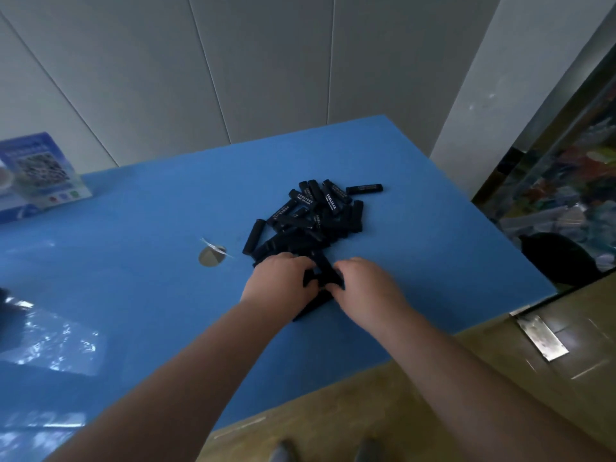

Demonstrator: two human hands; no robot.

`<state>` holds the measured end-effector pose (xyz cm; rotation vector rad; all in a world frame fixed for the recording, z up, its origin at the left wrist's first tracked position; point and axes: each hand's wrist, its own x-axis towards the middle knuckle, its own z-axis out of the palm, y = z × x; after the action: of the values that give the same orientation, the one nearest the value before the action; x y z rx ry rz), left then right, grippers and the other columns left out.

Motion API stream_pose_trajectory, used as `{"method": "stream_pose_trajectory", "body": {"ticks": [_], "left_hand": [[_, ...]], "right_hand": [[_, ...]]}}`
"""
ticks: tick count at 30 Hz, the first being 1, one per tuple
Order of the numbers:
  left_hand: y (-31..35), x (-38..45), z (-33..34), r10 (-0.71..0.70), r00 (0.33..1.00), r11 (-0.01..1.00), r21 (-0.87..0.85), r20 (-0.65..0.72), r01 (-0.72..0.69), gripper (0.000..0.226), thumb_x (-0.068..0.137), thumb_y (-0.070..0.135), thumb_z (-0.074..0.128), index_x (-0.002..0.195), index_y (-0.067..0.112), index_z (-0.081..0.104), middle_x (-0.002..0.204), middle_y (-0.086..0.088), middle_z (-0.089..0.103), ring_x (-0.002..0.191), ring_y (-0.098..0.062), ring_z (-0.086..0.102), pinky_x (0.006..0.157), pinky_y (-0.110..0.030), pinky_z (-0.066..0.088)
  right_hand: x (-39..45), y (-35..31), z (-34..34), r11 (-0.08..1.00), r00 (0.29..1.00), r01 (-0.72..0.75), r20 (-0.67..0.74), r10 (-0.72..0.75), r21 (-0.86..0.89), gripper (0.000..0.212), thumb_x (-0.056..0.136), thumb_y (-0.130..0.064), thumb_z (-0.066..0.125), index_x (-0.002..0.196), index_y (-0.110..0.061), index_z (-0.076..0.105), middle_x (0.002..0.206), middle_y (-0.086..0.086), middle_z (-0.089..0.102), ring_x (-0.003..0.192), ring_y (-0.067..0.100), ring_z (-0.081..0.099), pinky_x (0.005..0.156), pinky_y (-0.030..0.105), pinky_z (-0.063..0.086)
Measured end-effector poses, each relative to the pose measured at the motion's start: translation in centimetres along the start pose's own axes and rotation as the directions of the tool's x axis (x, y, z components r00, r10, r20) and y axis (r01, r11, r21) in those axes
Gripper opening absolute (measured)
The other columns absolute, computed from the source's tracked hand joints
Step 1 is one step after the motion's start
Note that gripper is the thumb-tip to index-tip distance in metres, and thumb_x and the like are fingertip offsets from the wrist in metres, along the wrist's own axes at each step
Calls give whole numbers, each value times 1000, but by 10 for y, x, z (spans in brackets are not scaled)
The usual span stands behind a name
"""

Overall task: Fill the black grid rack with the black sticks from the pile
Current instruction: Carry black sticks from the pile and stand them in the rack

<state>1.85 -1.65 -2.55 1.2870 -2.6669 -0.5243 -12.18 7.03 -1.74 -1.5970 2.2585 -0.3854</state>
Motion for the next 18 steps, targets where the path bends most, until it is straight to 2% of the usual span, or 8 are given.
{"method": "stream_pose_trajectory", "body": {"ticks": [3,5,8,11,13,15,16,18], "left_hand": [[1,-2,-5,33,996,999,27,-84,-31,24,87,36,58,103,22,69,89,0,61,89,-22,59,71,-31,49],[0,-3,-7,23,991,998,63,-133,-15,23,91,32,54,103,16,66,87,-3,63,85,-24,59,69,-35,51],[-4,-2,-10,-53,983,990,117,-177,74,20,96,25,46,100,11,59,86,-7,63,80,-27,59,65,-41,48],[-8,-4,-15,-132,977,987,69,-165,145,19,99,27,44,101,11,56,87,-7,63,77,-28,58,66,-43,50],[-8,-7,-18,-155,977,988,-19,-146,154,19,99,33,49,100,15,56,85,-3,62,75,-25,59,66,-40,52],[-3,-10,-21,-203,968,971,-155,-146,180,17,97,37,54,95,21,57,78,1,62,68,-18,59,59,-34,51],[0,-11,-22,-258,955,941,-260,-145,215,15,95,37,57,91,22,58,73,2,62,62,-15,57,54,-29,48],[8,-11,-24,-404,909,807,-507,-98,304,11,90,31,59,84,22,59,71,-1,66,54,-14,53,46,-23,43]], "right_hand": [[3,2,-1,999,1000,-19,-1,19,36,17,90,-27,56,78,-14,56,83,2,53,77,26,56,64,37,48],[5,3,-2,999,999,-40,-10,41,35,16,87,-25,55,77,-13,56,82,2,55,75,26,57,61,36,47],[9,6,-3,997,997,-70,-31,71,31,17,86,-21,51,75,-9,56,75,4,54,69,27,55,52,32,39],[9,11,-5,994,996,-90,-19,91,55,24,93,-24,50,74,-9,55,69,5,57,64,26,55,50,32,36],[8,15,-8,986,992,-126,2,126,114,30,97,-30,50,75,-10,58,66,6,59,58,22,52,49,31,34],[8,22,-11,951,982,-189,50,182,245,32,96,-32,51,75,-10,60,65,8,61,56,20,49,51,30,35],[8,26,-13,906,974,-228,83,212,356,32,94,-32,52,75,-8,61,68,13,63,58,19,50,55,29,37],[7,31,-19,763,949,-311,144,280,567,31,88,-31,54,78,-3,63,77,20,65,64,19,53,63,33,40]]}}
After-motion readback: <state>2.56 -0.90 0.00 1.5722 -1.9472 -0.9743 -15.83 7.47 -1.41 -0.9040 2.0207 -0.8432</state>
